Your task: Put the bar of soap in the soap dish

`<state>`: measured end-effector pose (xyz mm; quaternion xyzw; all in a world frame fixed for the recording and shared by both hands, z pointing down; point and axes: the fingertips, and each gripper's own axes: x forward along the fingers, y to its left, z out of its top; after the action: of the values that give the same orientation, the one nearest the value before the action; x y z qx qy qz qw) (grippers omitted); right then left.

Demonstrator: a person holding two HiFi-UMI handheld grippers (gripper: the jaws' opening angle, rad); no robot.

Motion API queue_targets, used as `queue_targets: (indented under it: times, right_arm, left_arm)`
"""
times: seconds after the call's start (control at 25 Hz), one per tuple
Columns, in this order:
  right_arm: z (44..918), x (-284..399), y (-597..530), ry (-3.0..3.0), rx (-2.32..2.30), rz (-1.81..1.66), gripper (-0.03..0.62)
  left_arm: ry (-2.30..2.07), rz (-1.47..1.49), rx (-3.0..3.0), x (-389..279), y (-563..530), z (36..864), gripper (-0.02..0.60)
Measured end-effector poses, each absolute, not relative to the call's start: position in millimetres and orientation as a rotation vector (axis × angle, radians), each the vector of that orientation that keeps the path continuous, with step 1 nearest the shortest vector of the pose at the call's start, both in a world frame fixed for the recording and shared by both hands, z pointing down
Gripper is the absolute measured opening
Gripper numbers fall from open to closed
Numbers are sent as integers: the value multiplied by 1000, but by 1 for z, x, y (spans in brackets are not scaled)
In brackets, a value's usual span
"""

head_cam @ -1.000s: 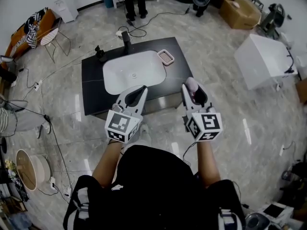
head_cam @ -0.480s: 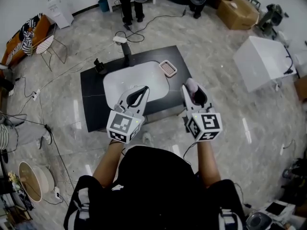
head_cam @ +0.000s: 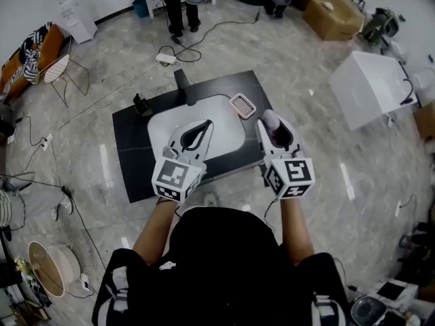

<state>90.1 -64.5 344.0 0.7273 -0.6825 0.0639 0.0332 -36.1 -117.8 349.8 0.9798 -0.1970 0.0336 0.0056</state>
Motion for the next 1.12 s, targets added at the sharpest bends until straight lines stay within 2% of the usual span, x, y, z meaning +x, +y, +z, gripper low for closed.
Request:
queue_targets:
  times: [0.52, 1.12]
  right_arm:
    - [361, 115, -97, -2072, 2220, 247, 175]
    - [392, 182, -155, -2189, 2058, 325, 175]
  left_arm:
    - [-577, 153, 3041, -6, -151, 367, 21]
    - [-709, 249, 2975, 68, -193, 397, 21]
